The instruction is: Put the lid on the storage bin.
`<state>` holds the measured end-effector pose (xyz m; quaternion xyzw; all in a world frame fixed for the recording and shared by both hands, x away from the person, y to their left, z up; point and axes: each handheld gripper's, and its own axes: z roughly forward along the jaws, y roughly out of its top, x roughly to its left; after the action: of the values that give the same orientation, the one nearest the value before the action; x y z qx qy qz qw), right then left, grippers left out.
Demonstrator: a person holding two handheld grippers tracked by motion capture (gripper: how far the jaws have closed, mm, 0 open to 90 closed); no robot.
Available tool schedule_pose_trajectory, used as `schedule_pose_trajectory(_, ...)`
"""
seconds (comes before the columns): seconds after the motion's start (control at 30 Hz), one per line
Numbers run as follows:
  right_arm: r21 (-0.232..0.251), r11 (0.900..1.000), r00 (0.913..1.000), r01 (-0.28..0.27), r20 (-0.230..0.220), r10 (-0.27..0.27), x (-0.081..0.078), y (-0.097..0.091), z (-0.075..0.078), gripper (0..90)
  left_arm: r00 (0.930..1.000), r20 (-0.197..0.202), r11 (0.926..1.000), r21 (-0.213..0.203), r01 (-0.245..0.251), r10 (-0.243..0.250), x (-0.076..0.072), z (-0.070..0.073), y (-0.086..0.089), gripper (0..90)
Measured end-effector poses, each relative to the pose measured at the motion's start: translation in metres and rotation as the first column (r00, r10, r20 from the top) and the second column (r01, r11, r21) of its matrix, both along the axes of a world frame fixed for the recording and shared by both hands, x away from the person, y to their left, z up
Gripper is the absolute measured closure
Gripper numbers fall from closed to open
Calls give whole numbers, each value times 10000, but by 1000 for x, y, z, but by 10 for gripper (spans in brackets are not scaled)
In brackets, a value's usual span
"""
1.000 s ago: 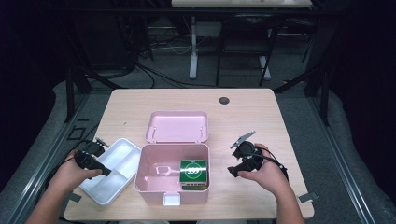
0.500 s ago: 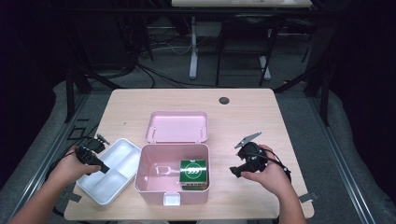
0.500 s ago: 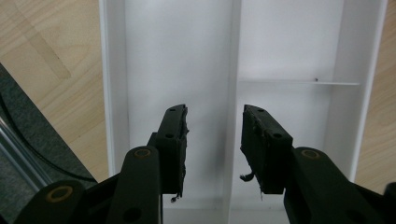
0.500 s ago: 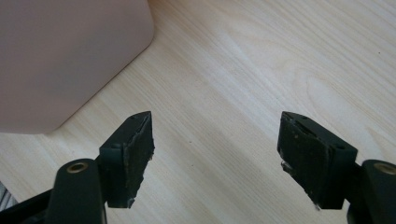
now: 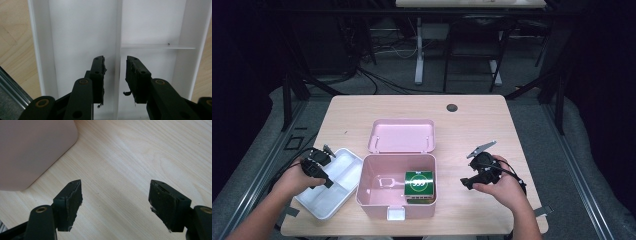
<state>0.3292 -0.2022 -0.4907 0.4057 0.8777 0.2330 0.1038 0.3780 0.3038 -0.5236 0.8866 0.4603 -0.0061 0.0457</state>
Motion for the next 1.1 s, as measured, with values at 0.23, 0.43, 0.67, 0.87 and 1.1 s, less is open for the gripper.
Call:
schedule_pose_trajectory(0.23,-127,9999,10000,-52,-65,51,0,1,-2,267,9996,-274,10000,26,-68,69,2,-7,-5,723)
schedule_pose_trajectory(0.43,-191,9998,9998,-83,-181,80,1,-1,-2,267,9995,-283,9999,54,-161,162,3,-11,-7,757)
schedule_pose_trajectory(0.67,-187,9998,9998,-39,-190,35,2,-1,-7,267,9986,-503,9997,128,-185,191,4,-18,-9,791)
schedule_pose_trajectory(0.87,-165,9999,9998,-5,-187,2,2,-1,-8,267,9985,-523,9994,313,-116,132,5,-20,-11,826)
schedule_pose_trajectory(1.1,-313,9995,9996,-40,-283,31,2,-1,-7,267,9982,-578,9989,448,-143,168,8,-20,-11,877)
